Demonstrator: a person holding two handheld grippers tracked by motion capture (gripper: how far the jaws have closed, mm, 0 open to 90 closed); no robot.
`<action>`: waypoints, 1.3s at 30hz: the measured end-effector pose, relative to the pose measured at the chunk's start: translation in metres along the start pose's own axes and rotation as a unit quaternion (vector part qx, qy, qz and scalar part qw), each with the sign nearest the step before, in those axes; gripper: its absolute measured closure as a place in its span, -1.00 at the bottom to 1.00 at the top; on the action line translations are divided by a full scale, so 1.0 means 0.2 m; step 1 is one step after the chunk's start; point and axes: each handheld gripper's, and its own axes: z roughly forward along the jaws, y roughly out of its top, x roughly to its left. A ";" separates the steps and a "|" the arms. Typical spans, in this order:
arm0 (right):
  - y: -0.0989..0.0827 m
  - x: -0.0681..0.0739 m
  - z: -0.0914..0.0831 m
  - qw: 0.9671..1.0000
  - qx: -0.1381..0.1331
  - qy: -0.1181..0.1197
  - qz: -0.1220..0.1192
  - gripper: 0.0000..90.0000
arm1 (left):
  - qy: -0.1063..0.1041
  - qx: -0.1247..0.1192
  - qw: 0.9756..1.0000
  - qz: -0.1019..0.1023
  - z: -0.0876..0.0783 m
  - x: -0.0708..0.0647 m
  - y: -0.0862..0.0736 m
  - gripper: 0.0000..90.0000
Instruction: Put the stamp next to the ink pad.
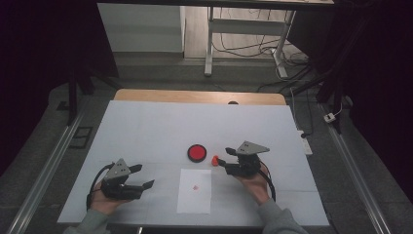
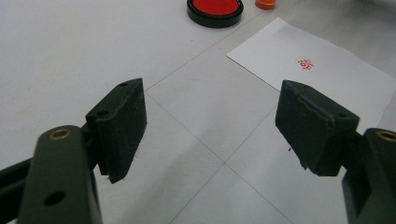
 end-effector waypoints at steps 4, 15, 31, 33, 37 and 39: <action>-0.01 0.00 -0.08 1.000 -0.009 -0.002 0.004 -0.07 | -0.001 -0.001 1.000 0.001 0.00 -0.01 0.00 -0.44; -0.12 0.00 -0.36 1.000 -0.016 -0.026 0.006 -0.08 | -0.004 0.001 1.000 0.002 -0.01 -0.02 -0.01 -0.44; -0.28 -0.06 -0.55 0.999 -0.005 -0.049 0.011 -0.09 | -0.008 0.009 1.000 0.001 0.00 -0.02 -0.01 -0.44; -0.28 -0.07 -0.55 0.999 -0.005 -0.049 0.012 -0.09 | -0.008 0.010 1.000 0.001 0.00 -0.02 -0.01 -0.44; -0.28 -0.07 -0.55 0.999 -0.005 -0.048 0.011 -0.09 | -0.008 0.010 1.000 0.001 0.00 -0.02 -0.01 -0.44; -0.28 -0.07 -0.55 0.999 -0.005 -0.048 0.010 -0.09 | -0.008 0.010 1.000 0.001 0.00 -0.02 -0.01 -0.44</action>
